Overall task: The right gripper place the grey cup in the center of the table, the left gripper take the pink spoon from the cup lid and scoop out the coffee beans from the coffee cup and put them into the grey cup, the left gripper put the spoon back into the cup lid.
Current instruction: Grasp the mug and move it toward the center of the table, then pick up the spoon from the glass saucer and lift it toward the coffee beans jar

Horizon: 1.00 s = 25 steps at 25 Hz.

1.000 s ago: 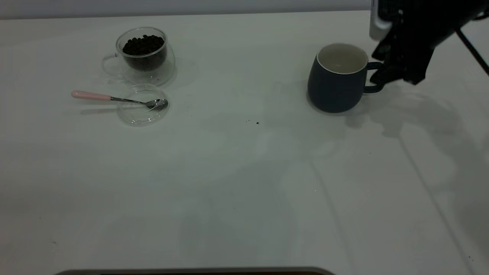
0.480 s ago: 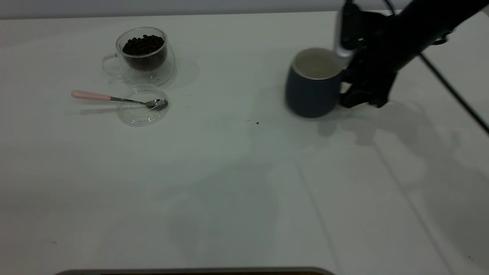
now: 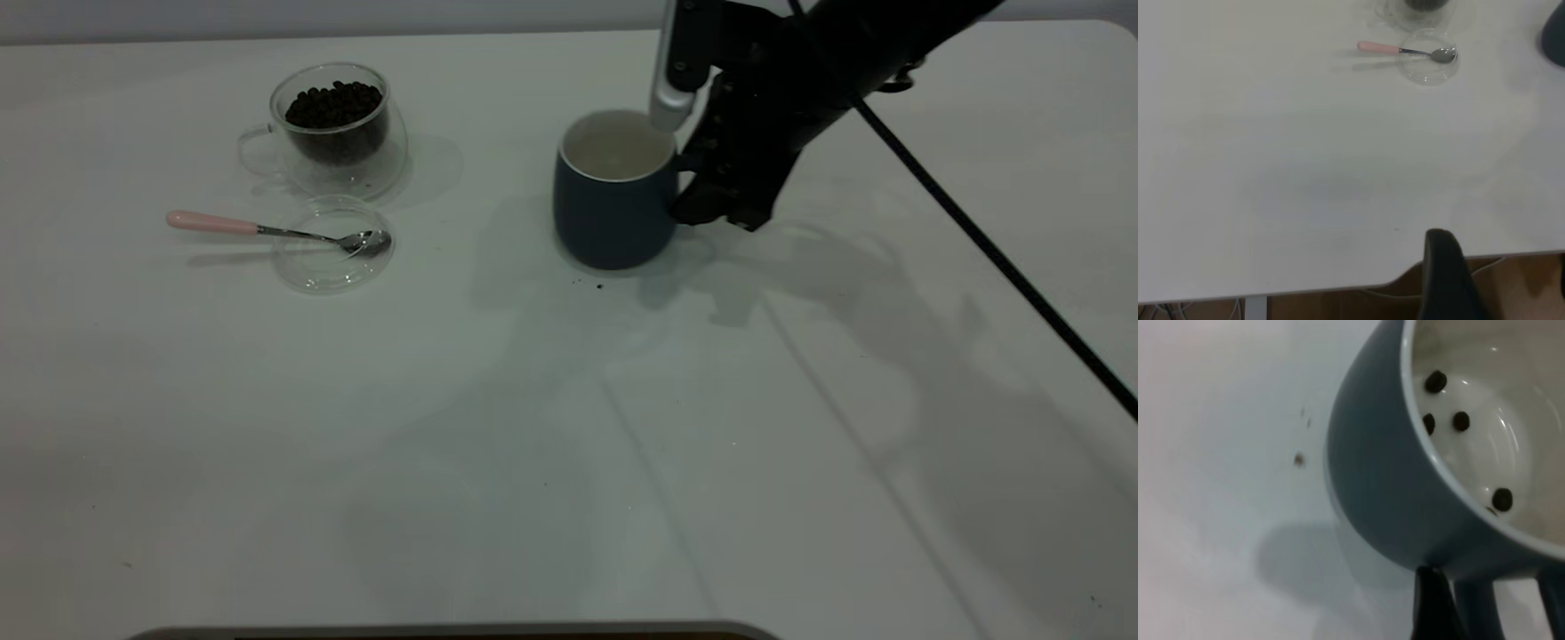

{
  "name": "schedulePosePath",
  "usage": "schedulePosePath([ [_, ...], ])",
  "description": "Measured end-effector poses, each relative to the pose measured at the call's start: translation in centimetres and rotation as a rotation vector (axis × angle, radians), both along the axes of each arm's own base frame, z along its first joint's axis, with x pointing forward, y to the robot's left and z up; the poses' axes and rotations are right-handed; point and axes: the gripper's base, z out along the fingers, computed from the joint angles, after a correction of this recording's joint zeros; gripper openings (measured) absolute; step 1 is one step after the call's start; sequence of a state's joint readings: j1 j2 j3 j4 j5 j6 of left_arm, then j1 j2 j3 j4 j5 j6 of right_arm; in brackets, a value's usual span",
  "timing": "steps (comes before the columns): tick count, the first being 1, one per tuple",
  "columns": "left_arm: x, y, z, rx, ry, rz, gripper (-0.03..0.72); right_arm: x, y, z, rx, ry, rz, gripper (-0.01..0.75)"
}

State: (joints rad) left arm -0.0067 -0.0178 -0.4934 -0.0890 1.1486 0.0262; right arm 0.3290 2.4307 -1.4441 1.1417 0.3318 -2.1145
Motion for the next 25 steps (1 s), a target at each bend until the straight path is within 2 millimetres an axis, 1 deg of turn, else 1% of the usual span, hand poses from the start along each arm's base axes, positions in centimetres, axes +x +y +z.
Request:
schedulePosePath([
  [3, 0.0, 0.0, 0.0, 0.0, 0.0, 0.0, 0.465, 0.0, 0.5, -0.3, 0.011, 0.004, -0.009, 0.485],
  [6, 0.0, 0.0, 0.0, 0.0, 0.0, 0.0, 0.465, -0.1, 0.4, -0.4, 0.009, 0.009, -0.009, 0.484],
  [8, 0.0, 0.0, 0.0, 0.0, 0.0, 0.0, 0.465, -0.2, 0.3, -0.2, 0.005, 0.005, -0.011, 0.484],
  [10, 0.0, 0.0, 0.0, 0.0, 0.0, 0.0, 0.465, -0.4, -0.3, 0.9, -0.005, -0.011, -0.022, 0.484],
  [13, 0.0, 0.0, 0.0, 0.0, 0.0, 0.0, 0.465, -0.5, -1.6, 3.9, -0.006, -0.061, -0.068, 0.484],
  [16, 0.0, 0.0, 0.0, 0.0, 0.0, 0.0, 0.465, -1.1, -3.3, 6.9, 0.018, -0.081, -0.154, 0.483],
  [18, 0.0, 0.0, 0.0, 0.0, 0.0, 0.0, 0.465, -2.4, -4.1, 8.1, 0.071, -0.033, -0.284, 0.483],
  [20, 0.0, 0.0, 0.0, 0.0, 0.0, 0.0, 0.465, -4.1, -4.6, 9.7, 0.187, 0.059, -0.488, 0.483],
  [22, 0.0, 0.0, 0.0, 0.0, 0.0, 0.0, 0.465, -6.5, -5.1, 12.0, 0.345, 0.188, -0.72, 0.483],
  [23, 0.0, 0.0, 0.0, 0.0, 0.0, 0.0, 0.465, -7.8, -5.3, 13.4, 0.408, 0.24, -0.782, 0.483],
  [24, 0.0, 0.0, 0.0, 0.0, 0.0, 0.0, 0.465, -9.4, -5.5, 14.0, 0.449, 0.315, -0.841, 0.483],
  [25, 0.0, 0.0, 0.0, 0.0, 0.0, 0.0, 0.465, -11.1, -5.6, 14.9, 0.468, 0.381, -0.857, 0.483],
])
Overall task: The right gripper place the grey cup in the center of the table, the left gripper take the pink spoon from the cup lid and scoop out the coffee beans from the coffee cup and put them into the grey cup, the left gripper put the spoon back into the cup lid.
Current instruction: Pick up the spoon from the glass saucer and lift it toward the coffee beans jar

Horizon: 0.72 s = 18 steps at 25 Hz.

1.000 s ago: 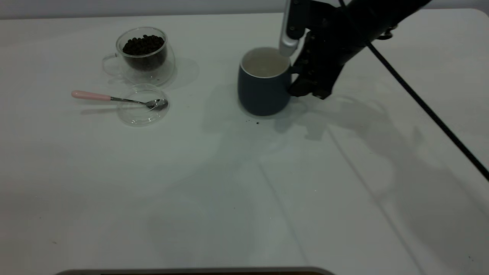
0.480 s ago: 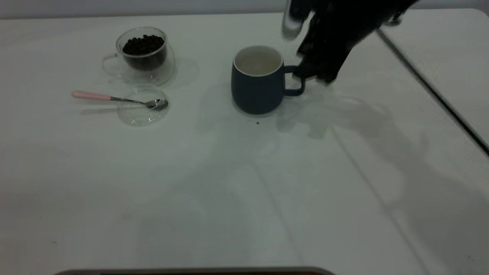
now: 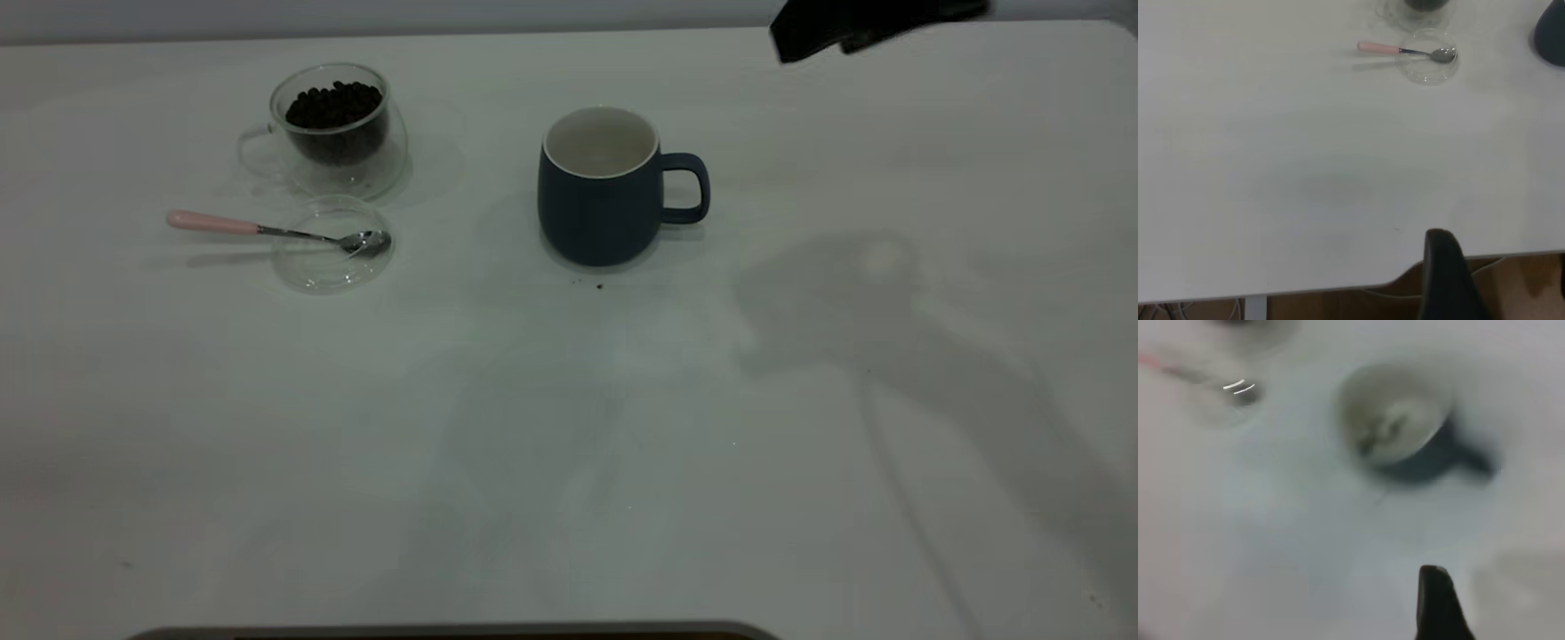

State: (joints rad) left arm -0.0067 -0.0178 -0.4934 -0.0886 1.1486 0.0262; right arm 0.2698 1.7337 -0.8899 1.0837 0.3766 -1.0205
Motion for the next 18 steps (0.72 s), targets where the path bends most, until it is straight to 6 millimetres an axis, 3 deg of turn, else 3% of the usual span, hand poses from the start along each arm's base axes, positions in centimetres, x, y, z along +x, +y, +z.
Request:
schedulePosePath([
  [3, 0.0, 0.0, 0.0, 0.0, 0.0, 0.0, 0.465, -5.0, -0.9, 1.8, -0.009, 0.163, 0.053, 0.483],
  [5, 0.0, 0.0, 0.0, 0.0, 0.0, 0.0, 0.465, -8.1, -2.3, 3.0, -0.132, 0.268, 0.096, 0.483],
  [10, 0.0, 0.0, 0.0, -0.001, 0.0, 0.001, 0.465, -14.3, -7.5, 6.0, -0.5, 0.452, -0.122, 0.483],
  [14, 0.0, 0.0, 0.0, -0.001, 0.0, 0.001, 0.465, -18.9, -9.4, 7.6, -0.507, 0.354, -0.237, 0.483],
  [18, 0.0, 0.0, 0.0, -0.001, 0.0, 0.001, 0.465, -22.6, -9.5, 7.9, -0.382, 0.22, -0.177, 0.483],
])
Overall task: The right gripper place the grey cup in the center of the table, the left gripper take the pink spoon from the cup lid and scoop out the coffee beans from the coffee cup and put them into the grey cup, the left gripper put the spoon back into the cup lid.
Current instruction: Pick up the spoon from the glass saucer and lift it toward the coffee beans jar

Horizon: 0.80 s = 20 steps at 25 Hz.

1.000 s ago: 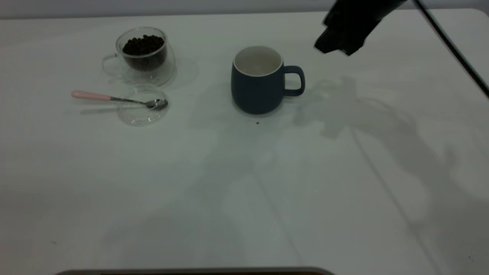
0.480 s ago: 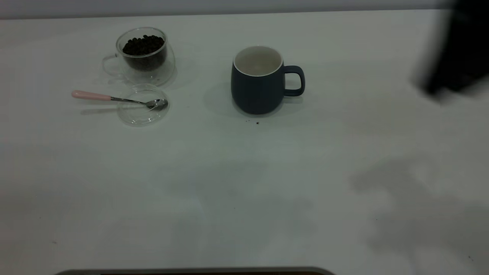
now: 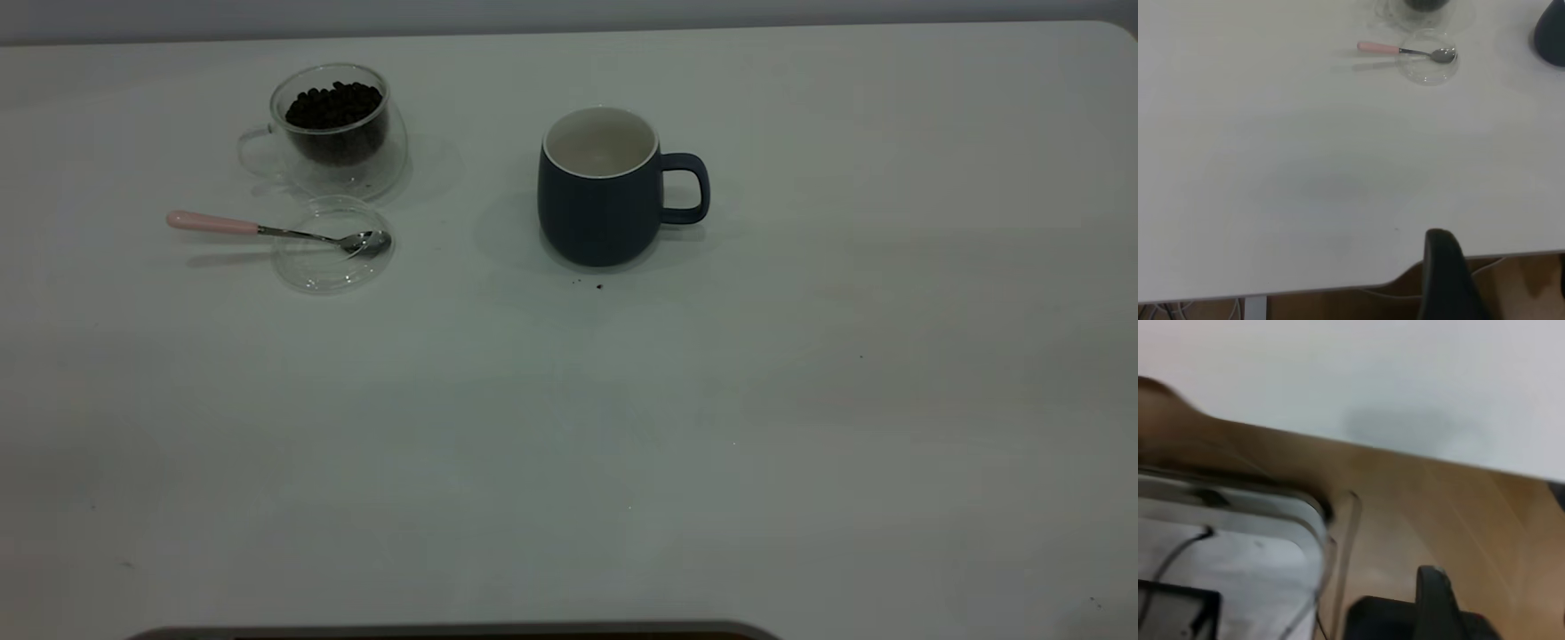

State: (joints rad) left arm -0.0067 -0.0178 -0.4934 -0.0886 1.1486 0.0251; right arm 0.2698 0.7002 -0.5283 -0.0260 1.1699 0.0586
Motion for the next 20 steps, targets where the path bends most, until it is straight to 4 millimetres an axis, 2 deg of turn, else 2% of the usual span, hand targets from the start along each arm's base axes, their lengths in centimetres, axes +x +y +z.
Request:
schedulePosePath([
  [4, 0.0, 0.0, 0.0, 0.0, 0.0, 0.0, 0.465, -2.0, -0.2, 0.4, 0.057, -0.138, 0.05, 0.483],
  [16, 0.0, 0.0, 0.0, 0.0, 0.0, 0.0, 0.465, -7.5, -1.8, 1.6, 0.124, -0.575, -0.084, 0.483],
  [20, 0.0, 0.0, 0.0, 0.0, 0.0, 0.0, 0.465, -8.6, -1.9, 1.6, 0.134, -0.645, -0.088, 0.483],
])
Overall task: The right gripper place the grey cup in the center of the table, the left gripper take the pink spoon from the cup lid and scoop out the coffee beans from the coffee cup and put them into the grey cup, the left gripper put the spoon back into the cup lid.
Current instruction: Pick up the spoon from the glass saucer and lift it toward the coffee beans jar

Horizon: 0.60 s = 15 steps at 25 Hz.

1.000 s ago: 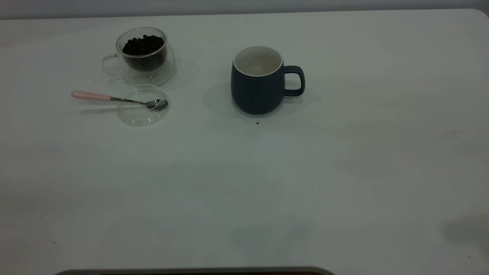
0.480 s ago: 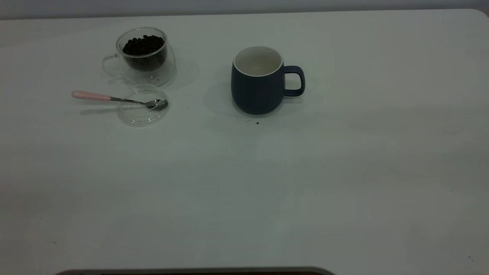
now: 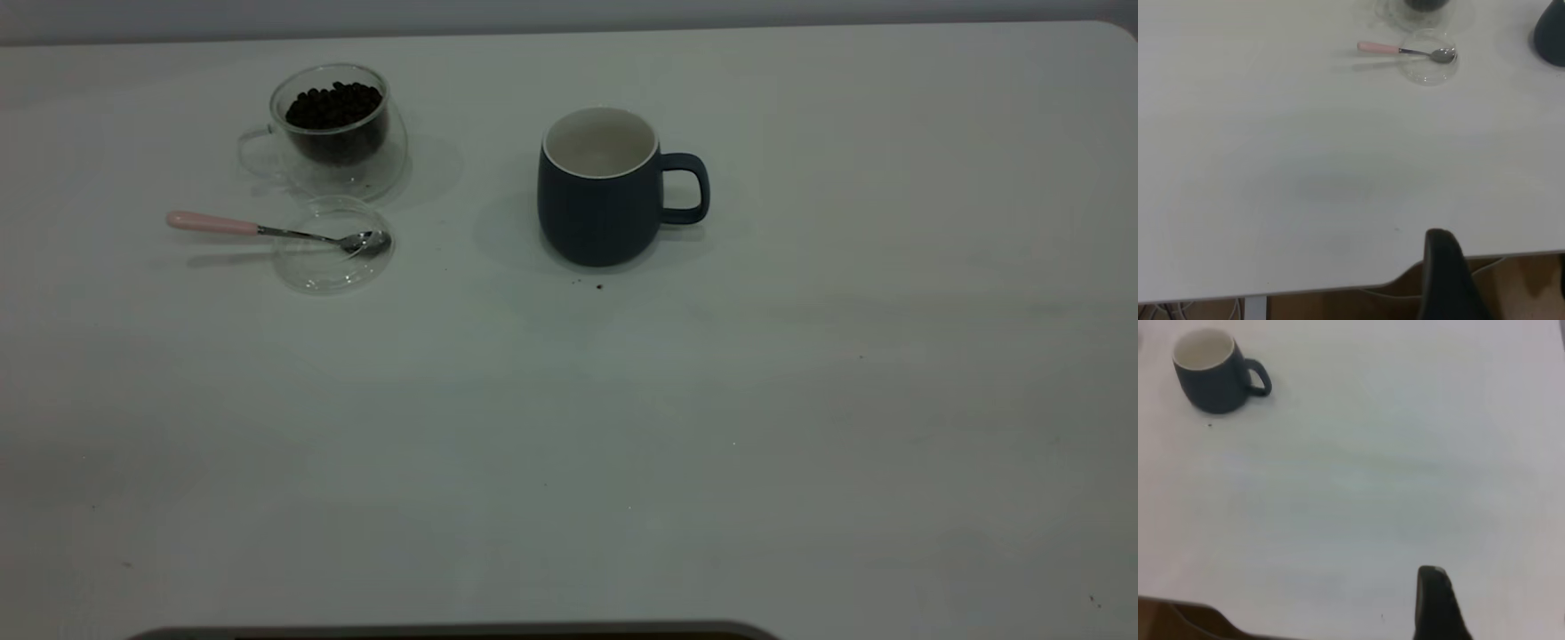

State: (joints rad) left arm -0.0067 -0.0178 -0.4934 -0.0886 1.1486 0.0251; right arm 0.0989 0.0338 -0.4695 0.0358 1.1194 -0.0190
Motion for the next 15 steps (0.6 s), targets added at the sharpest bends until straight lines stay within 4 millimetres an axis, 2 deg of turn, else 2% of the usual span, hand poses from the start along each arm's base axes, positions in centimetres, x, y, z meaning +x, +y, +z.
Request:
schedulePosePath([
  [15, 0.0, 0.0, 0.0, 0.001, 0.0, -0.001, 0.465, -0.02, 0.13, 0.0, 0.002, -0.001, 0.003, 0.483],
])
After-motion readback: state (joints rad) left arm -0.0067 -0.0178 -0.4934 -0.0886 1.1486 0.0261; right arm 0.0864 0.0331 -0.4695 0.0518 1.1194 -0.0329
